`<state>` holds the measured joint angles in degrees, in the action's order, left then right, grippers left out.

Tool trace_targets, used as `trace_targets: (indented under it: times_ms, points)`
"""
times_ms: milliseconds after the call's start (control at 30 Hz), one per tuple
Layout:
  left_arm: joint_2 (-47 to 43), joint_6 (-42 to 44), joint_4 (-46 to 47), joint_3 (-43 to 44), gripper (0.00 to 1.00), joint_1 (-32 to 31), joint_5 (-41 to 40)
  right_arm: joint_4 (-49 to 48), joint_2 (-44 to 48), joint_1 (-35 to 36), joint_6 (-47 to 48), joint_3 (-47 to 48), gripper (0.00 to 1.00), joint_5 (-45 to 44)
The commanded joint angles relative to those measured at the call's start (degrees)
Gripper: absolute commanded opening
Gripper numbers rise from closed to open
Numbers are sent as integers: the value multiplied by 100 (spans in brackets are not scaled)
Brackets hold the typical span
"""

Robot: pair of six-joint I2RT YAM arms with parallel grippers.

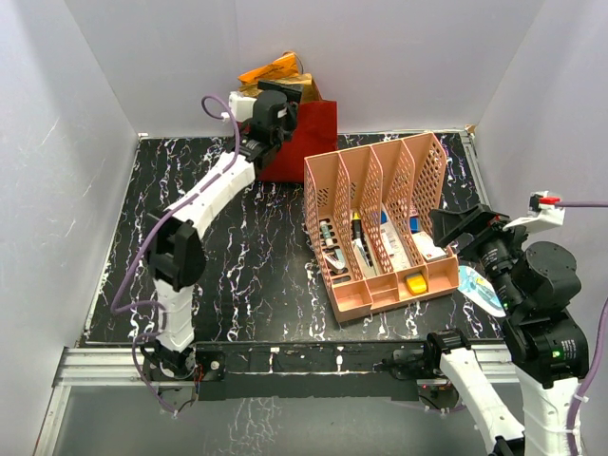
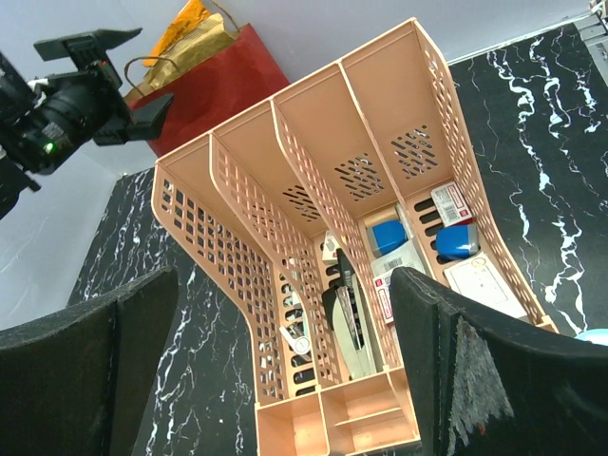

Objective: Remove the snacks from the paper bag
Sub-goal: Adjust the paper bag at the center of the board.

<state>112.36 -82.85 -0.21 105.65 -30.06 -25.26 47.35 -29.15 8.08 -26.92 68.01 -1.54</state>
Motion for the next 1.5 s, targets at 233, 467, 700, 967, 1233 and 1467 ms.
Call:
trace_targets:
  times_ms: [233,467,700,967,1233,1467]
  points:
    - [726,-880,-1454,1832,54,398,-616,-419,-299,-27,68,466,98,-79]
    - [141,-301,-554,1076,0,803,437,-840,-546,-30,188,281,98,496]
    - [-2038,865,146,-1359,0,1510,914,-1118,-1769,-34,660,569,98,1773]
    - [-4273,2230,-1055,-2799,0,2550,1138,-1827,-3342,107,727,1384,98,2850]
    - [-5573,3215,-2852,-3285,0,2523,677,-2594,-4667,2069,574,2310,98,1689]
    - [-6399,3723,-3495,-3754,0,2482,568,-3080,-5838,3259,718,2988,98,1217]
